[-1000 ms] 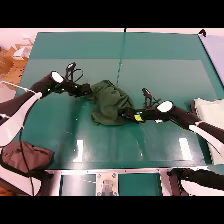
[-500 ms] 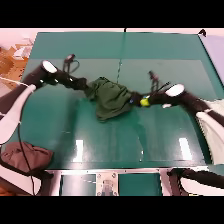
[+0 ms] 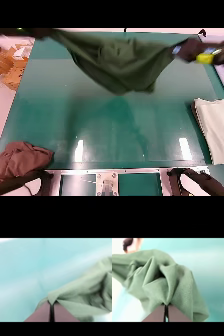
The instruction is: Fold the shirts.
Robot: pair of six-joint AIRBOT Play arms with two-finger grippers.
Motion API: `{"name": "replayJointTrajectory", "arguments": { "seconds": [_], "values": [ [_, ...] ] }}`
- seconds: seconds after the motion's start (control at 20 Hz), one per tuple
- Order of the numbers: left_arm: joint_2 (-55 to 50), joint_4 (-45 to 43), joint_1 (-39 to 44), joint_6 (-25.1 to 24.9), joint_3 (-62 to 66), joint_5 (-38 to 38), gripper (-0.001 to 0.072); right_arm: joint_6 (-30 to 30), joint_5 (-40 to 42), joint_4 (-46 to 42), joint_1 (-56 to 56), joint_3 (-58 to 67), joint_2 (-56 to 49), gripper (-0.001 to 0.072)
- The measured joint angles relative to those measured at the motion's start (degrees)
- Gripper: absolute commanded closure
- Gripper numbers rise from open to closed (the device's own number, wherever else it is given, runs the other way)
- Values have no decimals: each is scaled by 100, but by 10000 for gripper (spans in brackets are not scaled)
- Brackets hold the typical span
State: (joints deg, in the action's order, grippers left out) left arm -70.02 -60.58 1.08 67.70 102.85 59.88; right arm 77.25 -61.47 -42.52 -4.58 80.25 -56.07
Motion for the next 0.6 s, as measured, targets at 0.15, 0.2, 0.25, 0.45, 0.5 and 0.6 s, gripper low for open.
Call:
{"name": "replayJointTrajectory", "arguments": {
  "seconds": [0.15,0.2,0.25,0.45,0.5,0.6],
  "values": [
    [813,-365,-13,-105,450,-170,687,-2,-81,-103,-50,804,439,696],
    [1029,-511,-17,-122,542,-221,687,-2,-90,-164,-59,988,588,696],
    [1213,-667,-17,-131,610,-229,687,-2,-129,-251,-70,1102,713,696],
    [1392,-1128,-20,-118,673,348,686,0,-658,-669,-79,890,984,695],
    [1346,-1193,-20,-85,560,579,686,0,-776,-745,-81,592,1010,695],
    [1215,-1259,-20,-7,17,905,687,0,-885,-890,-81,-245,1032,695]
  ]
}}
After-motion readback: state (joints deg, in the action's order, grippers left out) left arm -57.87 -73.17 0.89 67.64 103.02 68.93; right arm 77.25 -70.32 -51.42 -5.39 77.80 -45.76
